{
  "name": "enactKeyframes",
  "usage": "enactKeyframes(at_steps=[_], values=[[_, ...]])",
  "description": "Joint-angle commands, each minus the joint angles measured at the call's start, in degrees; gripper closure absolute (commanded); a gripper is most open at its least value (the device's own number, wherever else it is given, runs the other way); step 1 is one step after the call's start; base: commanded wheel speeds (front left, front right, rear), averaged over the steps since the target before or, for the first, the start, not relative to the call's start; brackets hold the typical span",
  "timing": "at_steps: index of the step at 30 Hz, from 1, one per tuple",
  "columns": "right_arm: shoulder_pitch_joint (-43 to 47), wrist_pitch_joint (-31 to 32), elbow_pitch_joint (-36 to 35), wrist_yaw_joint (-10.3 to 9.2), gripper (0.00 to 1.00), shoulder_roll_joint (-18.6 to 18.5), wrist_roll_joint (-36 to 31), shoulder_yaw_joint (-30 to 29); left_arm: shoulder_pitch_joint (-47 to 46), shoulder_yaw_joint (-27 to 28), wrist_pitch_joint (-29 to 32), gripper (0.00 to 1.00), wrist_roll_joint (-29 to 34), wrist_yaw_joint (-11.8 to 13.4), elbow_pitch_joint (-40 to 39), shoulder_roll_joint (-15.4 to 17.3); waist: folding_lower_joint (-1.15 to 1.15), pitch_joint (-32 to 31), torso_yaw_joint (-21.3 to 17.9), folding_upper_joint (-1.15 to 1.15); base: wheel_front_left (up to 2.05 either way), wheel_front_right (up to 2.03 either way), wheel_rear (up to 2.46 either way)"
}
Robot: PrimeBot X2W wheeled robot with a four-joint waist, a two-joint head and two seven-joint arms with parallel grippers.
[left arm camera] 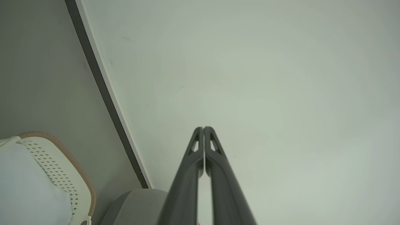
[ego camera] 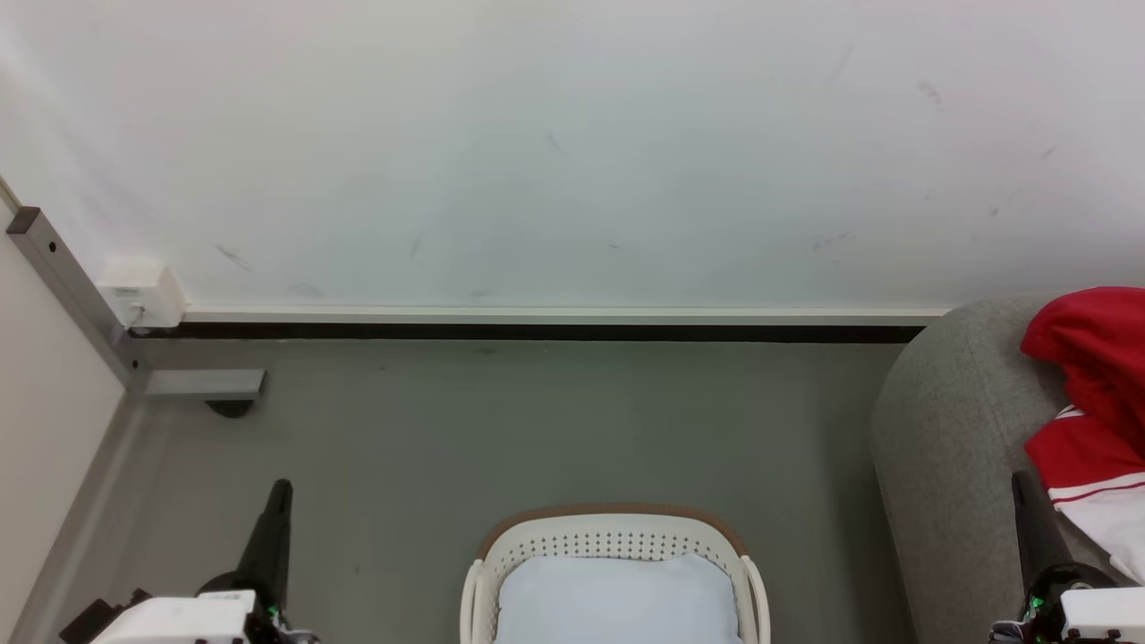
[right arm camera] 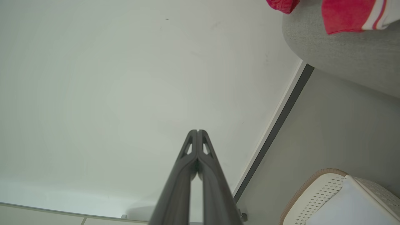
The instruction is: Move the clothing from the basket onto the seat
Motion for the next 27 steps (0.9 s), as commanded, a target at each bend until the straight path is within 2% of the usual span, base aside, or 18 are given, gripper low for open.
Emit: enactKeyframes(at_steps=[1,17,27], values=[[-0.62,0.32,0.19,-0.1,1.0,-0.5,1.33,-0.34,-0.71,0.31,0.35,1.0,-1.5,0.03,-0.3,0.17,0.0,0.0,0.04,0.0,0.0,0.0,0.0],[-1.29,1.32,0.48,-0.12,1.0,-1.24,7.9,-0.49,-1.11,0.76,2.08,1.0,-7.58,0.2,-0.5,0.08,0.0,0.04,0.36,0.0,0.0,0.0,0.0],[-1.22,1.03,0.43,-0.12,1.0,-1.3,7.81,-0.31,-1.08,0.73,2.05,1.0,-7.36,0.2,-0.48,0.08,0.0,0.04,0.36,0.0,0.0,0.0,0.0]])
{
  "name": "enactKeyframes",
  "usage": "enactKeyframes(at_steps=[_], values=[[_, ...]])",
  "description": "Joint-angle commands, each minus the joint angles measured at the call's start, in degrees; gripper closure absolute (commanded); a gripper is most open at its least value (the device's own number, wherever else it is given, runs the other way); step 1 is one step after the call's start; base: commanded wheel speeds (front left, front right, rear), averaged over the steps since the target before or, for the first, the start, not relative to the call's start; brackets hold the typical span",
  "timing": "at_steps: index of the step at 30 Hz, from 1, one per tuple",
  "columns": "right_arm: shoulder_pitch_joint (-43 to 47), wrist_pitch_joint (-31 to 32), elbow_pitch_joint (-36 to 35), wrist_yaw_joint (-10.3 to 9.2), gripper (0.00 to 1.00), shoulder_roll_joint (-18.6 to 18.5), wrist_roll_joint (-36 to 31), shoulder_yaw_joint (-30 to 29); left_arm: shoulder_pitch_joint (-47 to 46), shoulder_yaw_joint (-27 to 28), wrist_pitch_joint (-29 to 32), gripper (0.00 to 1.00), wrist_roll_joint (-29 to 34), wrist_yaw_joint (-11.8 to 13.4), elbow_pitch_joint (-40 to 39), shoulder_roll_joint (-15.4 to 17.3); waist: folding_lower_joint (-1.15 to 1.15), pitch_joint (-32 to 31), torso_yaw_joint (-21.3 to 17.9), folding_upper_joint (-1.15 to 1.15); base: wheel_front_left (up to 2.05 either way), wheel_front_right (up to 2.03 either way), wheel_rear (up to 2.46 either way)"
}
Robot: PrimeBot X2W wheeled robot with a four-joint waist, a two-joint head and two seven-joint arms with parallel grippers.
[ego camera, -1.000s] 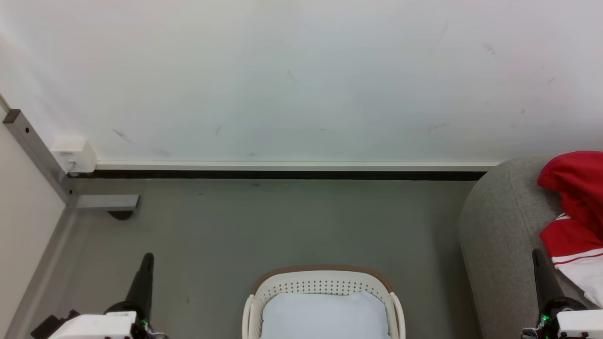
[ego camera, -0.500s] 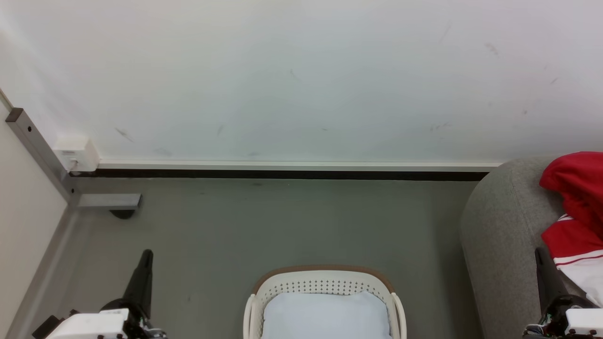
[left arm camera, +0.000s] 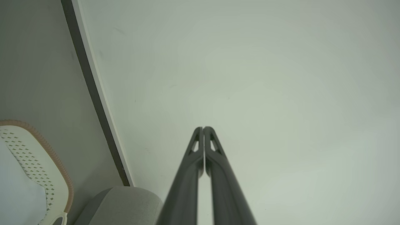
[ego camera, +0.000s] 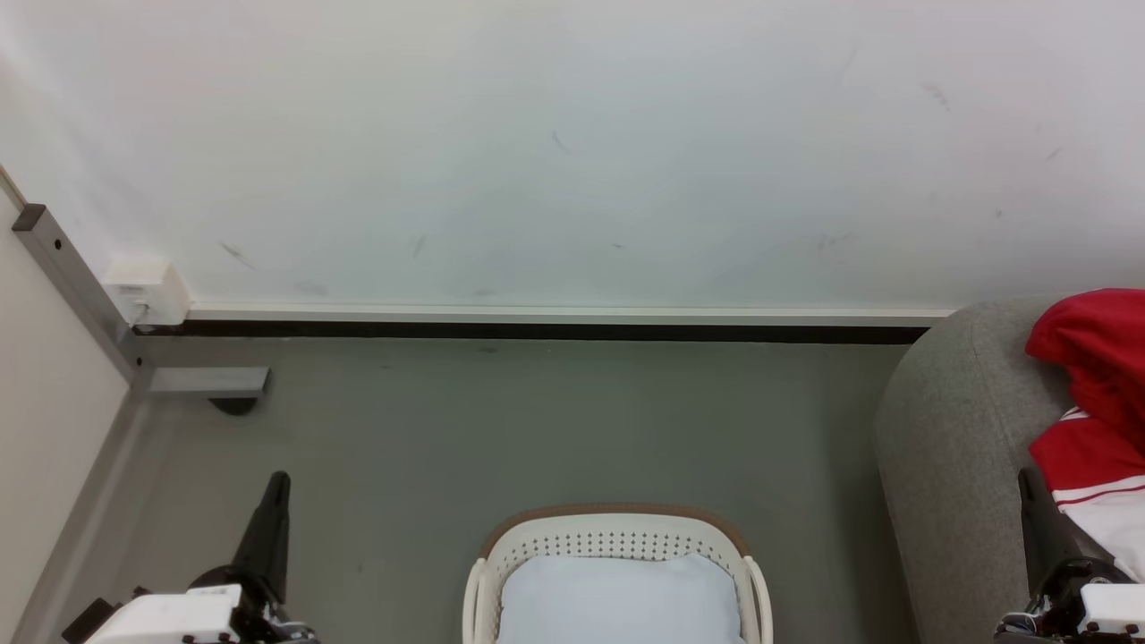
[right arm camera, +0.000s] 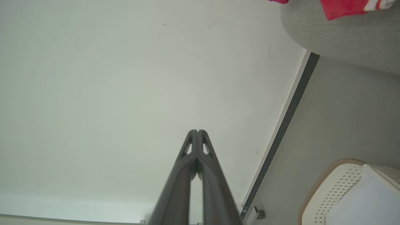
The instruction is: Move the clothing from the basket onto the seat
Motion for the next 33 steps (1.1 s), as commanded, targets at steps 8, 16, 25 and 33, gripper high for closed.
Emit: enactKeyframes(at_steps=[8,16,25,33], values=[[-0.61,-0.15,0.16,-0.12,1.0,-0.62,0.29,-0.02,-0.54,0.16,0.22,1.0,-0.73,0.16,-0.22,0.12,0.0,0.0,-0.01,0.0,0.0,0.0,0.0],[-0.61,-0.21,0.13,-0.12,1.0,-0.66,0.4,0.07,-0.54,0.16,0.22,1.0,-0.72,0.16,-0.23,0.12,0.0,0.0,-0.01,0.0,0.0,0.0,0.0],[-0.6,-0.22,0.11,-0.12,1.0,-0.7,0.52,0.16,-0.54,0.16,0.22,1.0,-0.72,0.16,-0.23,0.12,0.0,0.0,-0.01,0.0,0.0,0.0,0.0],[-0.6,-0.33,0.08,-0.12,1.0,-0.76,0.57,0.25,-0.53,0.16,0.22,1.0,-0.72,0.16,-0.23,0.12,0.0,0.0,-0.01,0.0,0.0,0.0,0.0]])
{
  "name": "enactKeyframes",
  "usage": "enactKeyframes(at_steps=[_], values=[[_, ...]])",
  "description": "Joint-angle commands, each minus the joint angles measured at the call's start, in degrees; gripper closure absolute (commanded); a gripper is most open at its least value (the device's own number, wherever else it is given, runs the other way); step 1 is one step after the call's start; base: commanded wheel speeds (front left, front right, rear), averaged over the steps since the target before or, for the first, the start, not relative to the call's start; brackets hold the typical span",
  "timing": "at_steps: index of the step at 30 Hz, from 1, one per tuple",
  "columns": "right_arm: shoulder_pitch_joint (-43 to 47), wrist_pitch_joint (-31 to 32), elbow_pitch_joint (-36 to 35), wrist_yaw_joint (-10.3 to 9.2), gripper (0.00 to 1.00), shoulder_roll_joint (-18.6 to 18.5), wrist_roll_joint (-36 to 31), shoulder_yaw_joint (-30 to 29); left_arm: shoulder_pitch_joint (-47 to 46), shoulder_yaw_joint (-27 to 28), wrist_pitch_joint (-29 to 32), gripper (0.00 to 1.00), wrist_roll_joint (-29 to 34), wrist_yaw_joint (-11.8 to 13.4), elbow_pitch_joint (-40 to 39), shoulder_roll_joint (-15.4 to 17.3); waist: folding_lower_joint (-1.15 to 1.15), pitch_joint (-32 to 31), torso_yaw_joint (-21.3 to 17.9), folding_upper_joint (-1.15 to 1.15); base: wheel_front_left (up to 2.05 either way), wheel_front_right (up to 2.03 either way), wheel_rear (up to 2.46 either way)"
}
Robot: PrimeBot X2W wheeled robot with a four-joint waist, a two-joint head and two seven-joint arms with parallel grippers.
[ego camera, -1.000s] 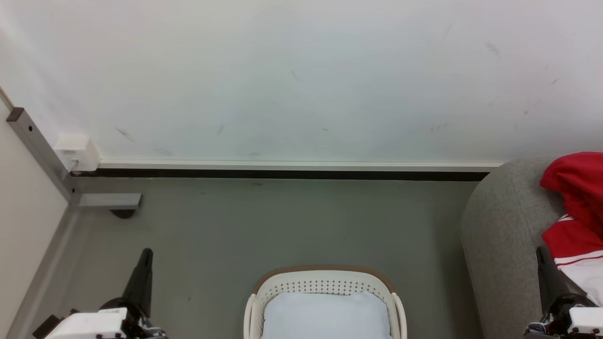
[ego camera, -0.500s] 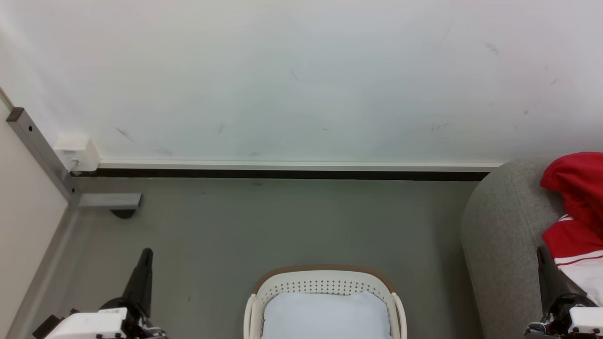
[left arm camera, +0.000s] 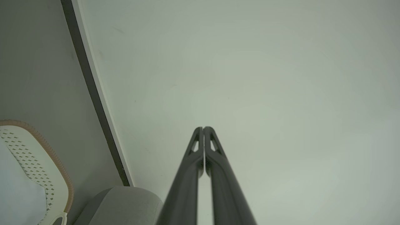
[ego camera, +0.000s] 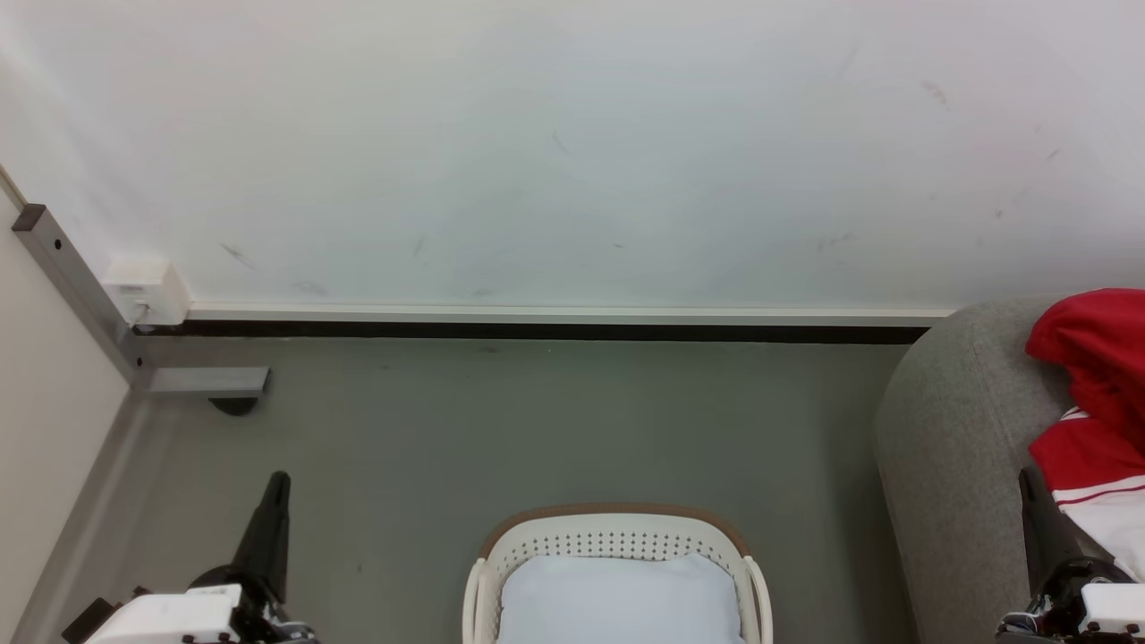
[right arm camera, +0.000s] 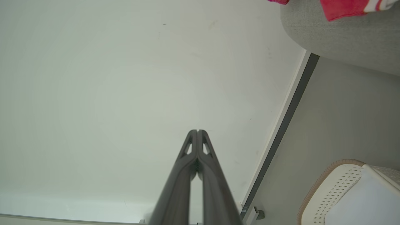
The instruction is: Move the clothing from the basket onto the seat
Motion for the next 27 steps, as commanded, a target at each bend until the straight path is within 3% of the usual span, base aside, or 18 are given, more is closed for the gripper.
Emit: enactKeyframes(at_steps=[1,27], values=[[-0.58,-0.09,0.08,-0.12,1.0,-0.44,0.43,-0.04,-0.52,0.15,0.22,1.0,-0.71,0.16,-0.22,0.12,0.0,0.0,0.0,0.0,0.0,0.0,0.0],[-0.56,-0.39,0.0,-0.12,1.0,-0.57,0.69,0.25,-0.52,0.15,0.22,1.0,-0.71,0.17,-0.22,0.12,0.0,0.0,0.0,0.0,0.0,0.0,0.0]])
